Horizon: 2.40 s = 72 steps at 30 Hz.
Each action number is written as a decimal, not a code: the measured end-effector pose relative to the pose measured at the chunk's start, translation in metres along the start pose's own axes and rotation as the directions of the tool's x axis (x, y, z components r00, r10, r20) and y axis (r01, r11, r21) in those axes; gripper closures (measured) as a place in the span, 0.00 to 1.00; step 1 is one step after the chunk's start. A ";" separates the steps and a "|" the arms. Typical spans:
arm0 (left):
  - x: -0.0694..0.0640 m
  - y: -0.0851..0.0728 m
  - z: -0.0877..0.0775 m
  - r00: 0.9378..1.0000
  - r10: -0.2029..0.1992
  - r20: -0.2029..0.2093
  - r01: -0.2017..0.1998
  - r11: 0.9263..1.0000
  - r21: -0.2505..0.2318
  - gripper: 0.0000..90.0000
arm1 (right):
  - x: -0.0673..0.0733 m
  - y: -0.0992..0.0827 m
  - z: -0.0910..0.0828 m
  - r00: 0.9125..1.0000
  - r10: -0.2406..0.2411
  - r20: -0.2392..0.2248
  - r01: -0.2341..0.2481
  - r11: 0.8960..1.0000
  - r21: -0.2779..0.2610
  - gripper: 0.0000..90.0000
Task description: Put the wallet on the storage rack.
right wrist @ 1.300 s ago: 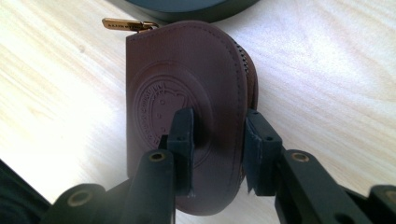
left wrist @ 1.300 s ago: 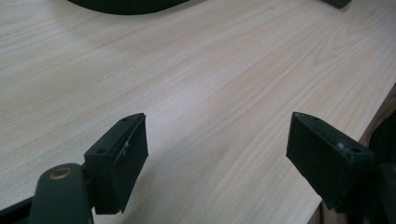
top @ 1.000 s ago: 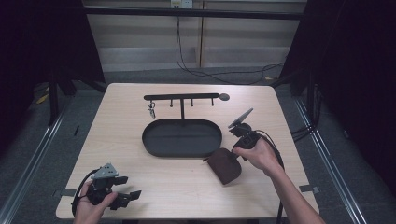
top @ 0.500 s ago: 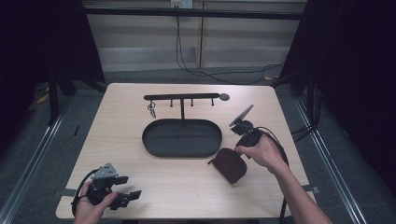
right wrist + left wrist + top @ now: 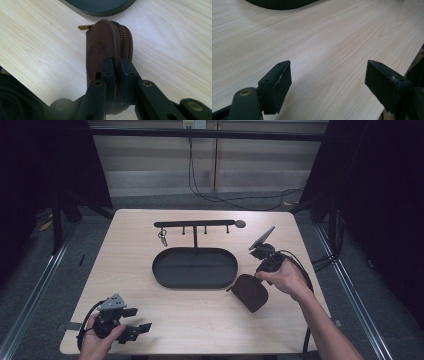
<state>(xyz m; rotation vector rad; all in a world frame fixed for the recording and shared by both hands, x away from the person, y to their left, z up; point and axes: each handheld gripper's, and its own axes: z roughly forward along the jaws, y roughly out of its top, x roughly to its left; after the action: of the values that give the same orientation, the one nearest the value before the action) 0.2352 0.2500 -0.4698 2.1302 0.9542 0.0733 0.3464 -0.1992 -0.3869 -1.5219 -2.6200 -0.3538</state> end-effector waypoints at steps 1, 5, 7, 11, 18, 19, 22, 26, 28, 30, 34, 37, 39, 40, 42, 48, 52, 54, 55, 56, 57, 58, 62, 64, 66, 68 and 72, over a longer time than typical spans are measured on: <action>0.000 0.000 0.000 1.000 0.001 0.001 -0.001 1.000 0.003 0.24 | 0.000 0.000 -0.001 1.000 0.001 0.003 -0.001 1.000 -0.002 0.92; 0.000 -0.001 0.000 1.000 -0.002 0.003 0.002 1.000 0.004 0.24 | -0.002 0.001 -0.003 1.000 0.013 0.011 -0.013 1.000 -0.002 0.92; 0.000 0.000 0.000 1.000 -0.001 0.001 0.001 1.000 0.003 0.24 | -0.002 0.001 -0.006 1.000 0.010 0.028 -0.011 1.000 0.006 0.92; 0.000 0.000 0.000 1.000 -0.002 -0.003 0.002 1.000 0.003 0.24 | -0.003 0.002 -0.015 0.999 0.014 0.040 -0.014 1.000 0.004 0.92; -0.001 0.000 0.000 1.000 0.000 -0.012 0.000 1.000 0.009 0.24 | -0.005 0.004 -0.030 0.998 0.037 0.058 -0.034 0.999 -0.038 0.92; -0.001 0.000 0.000 1.000 -0.002 -0.008 0.002 1.000 0.009 0.24 | -0.006 0.004 -0.031 0.998 0.038 0.057 -0.036 0.999 -0.038 0.92; -0.002 0.000 0.001 1.000 0.011 -0.016 -0.010 1.000 0.024 0.24 | -0.007 0.005 -0.034 0.997 0.046 0.064 -0.043 0.998 -0.040 0.92; -0.003 0.000 0.002 1.000 0.010 -0.009 -0.010 1.000 0.022 0.24 | -0.006 0.007 -0.034 0.996 0.054 0.073 -0.051 0.998 -0.044 0.93; -0.002 0.000 0.002 1.000 0.007 -0.010 -0.007 1.000 0.025 0.24 | -0.007 0.008 -0.034 0.995 0.055 0.078 -0.052 0.998 -0.046 0.93; -0.002 0.000 0.002 1.000 0.008 -0.009 -0.008 1.000 0.026 0.24 | -0.007 0.010 -0.036 0.995 0.061 0.082 -0.057 0.997 -0.056 0.93; -0.002 0.000 0.002 1.000 0.006 -0.007 -0.006 1.000 0.027 0.24 | -0.007 0.013 -0.039 0.995 0.066 0.080 -0.061 0.996 -0.064 0.94; -0.002 0.000 0.002 1.000 0.006 -0.009 -0.005 1.000 0.027 0.24 | -0.007 0.015 -0.041 0.995 0.067 0.080 -0.061 0.995 -0.075 0.94; -0.002 0.000 0.002 1.000 0.006 -0.007 -0.006 1.000 0.028 0.24 | -0.008 0.017 -0.043 0.994 0.070 0.079 -0.063 0.994 -0.085 0.94; -0.002 0.000 0.002 1.000 0.006 -0.008 -0.006 1.000 0.028 0.24 | -0.007 0.018 -0.043 0.994 0.075 0.074 -0.069 0.994 -0.086 0.94; -0.002 0.000 0.002 1.000 0.006 -0.008 -0.006 1.000 0.027 0.24 | -0.007 0.021 -0.044 0.995 0.075 0.072 -0.069 0.994 -0.090 0.94; -0.002 0.000 0.002 1.000 0.006 -0.006 -0.005 1.000 0.026 0.24 | -0.003 0.030 -0.042 0.995 0.067 0.068 -0.059 0.993 -0.103 0.94; -0.002 0.000 0.001 1.000 0.007 -0.008 -0.006 1.000 0.027 0.24 | -0.003 0.035 -0.041 0.996 0.064 0.068 -0.056 0.992 -0.115 0.94; -0.001 0.000 0.001 1.000 0.002 -0.004 -0.002 1.000 0.022 0.24 | -0.002 0.037 -0.041 0.996 0.067 0.055 -0.059 0.991 -0.123 0.94; -0.001 0.000 0.001 1.000 -0.002 -0.005 0.002 1.000 0.022 0.23 | -0.001 0.039 -0.040 0.997 0.065 0.047 -0.059 0.991 -0.122 0.94; 0.000 0.000 0.002 1.000 -0.001 -0.003 0.001 1.000 0.026 0.23 | 0.001 0.041 -0.040 0.997 0.064 0.045 -0.058 0.990 -0.128 0.94; 0.000 0.000 0.002 1.000 0.000 0.001 0.000 1.000 0.028 0.24 | 0.001 0.042 -0.040 0.997 0.063 0.045 -0.057 0.989 -0.134 0.94; -0.001 0.000 0.002 1.000 -0.002 -0.002 0.002 1.000 0.025 0.24 | 0.002 0.044 -0.040 0.997 0.064 0.041 -0.057 0.989 -0.136 0.94; -0.001 0.000 0.002 1.000 0.002 0.000 -0.002 1.000 0.025 0.24 | 0.004 0.052 -0.040 0.998 0.066 0.019 -0.062 0.985 -0.162 0.94; -0.001 0.000 0.001 1.000 0.001 0.002 -0.001 1.000 0.024 0.23 | 0.006 0.055 -0.040 0.998 0.067 0.015 -0.063 0.979 -0.192 0.94; -0.001 0.000 0.001 1.000 -0.001 0.004 0.001 1.000 0.023 0.24 | 0.007 0.059 -0.040 0.997 0.071 0.000 -0.070 0.979 -0.194 0.94; -0.001 0.000 0.001 1.000 -0.002 0.004 0.001 1.000 0.021 0.24 | 0.006 0.062 -0.040 0.996 0.086 -0.010 -0.086 0.974 -0.211 0.94; -0.001 0.000 0.001 1.000 -0.002 0.003 0.002 1.000 0.020 0.24 | 0.002 0.067 -0.041 0.994 0.100 -0.046 -0.109 0.958 -0.265 0.94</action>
<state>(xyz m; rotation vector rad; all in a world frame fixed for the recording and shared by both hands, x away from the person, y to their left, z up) 0.2348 0.2490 -0.4704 2.1470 0.9586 0.0600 0.4017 -0.1752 -0.3365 -1.7075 -2.5356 -0.7425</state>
